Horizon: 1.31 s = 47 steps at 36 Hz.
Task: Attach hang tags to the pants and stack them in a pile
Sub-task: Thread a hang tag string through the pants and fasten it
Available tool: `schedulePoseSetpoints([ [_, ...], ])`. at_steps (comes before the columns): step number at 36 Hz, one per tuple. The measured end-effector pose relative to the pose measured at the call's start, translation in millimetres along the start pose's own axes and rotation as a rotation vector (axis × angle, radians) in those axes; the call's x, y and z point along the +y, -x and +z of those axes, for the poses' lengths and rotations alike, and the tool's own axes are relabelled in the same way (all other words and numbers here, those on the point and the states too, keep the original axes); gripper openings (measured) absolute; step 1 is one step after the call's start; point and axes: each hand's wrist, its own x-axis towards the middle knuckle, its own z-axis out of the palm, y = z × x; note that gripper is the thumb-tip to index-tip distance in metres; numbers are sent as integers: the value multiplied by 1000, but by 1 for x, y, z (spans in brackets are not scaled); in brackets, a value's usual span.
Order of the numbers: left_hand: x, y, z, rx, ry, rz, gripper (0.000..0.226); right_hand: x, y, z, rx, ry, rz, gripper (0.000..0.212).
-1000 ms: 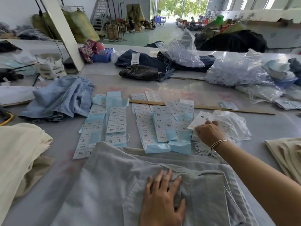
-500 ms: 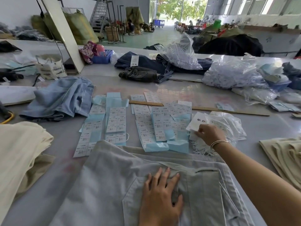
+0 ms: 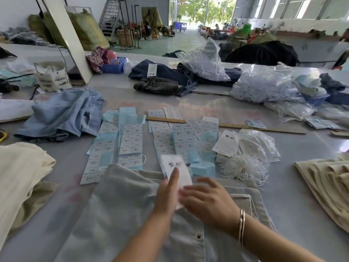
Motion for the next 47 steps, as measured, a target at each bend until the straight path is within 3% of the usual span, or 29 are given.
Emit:
schedulePoseSetpoints([
  [3, 7, -17, -3, 165, -282, 157, 12, 5, -1, 0, 12, -136, 71, 27],
  [7, 5, -38, -9, 177, -736, 425, 15, 47, -25, 1, 178, -316, 549, 17],
  [10, -13, -46, -16, 165, -1093, 557, 22, 85, -42, 18, -80, -257, 758, 20],
  [15, -28, -45, -22, 212, -1198, 613, 26, 109, -57, 54, -539, -111, 569, 31],
  [21, -29, -51, -21, 179, -1231, 685, 20, 108, -61, 78, -773, 88, 378, 32],
  [24, -32, -56, -24, 107, -1260, 655, 22, 106, -56, 85, -769, 157, 376, 25],
  [27, -25, -65, -29, 84, -1334, 771, 12, 110, -52, 86, -703, 160, 453, 22],
  [30, -10, -80, -35, -16, -1403, 805, 21, 112, -52, 84, -617, 152, 532, 26],
  [34, 18, -94, -44, -335, -1474, 583, 27, 114, -54, 84, -528, 116, 611, 28],
  [38, 25, -100, -52, -510, -1589, 394, 36, 115, -59, 85, -503, 46, 662, 27],
  [44, 33, -111, -67, -421, -1767, 239, 48, 114, -66, 90, -494, -122, 783, 15],
  [47, 42, -112, -73, -315, -1815, 448, 51, 114, -67, 93, -495, -254, 862, 16],
])
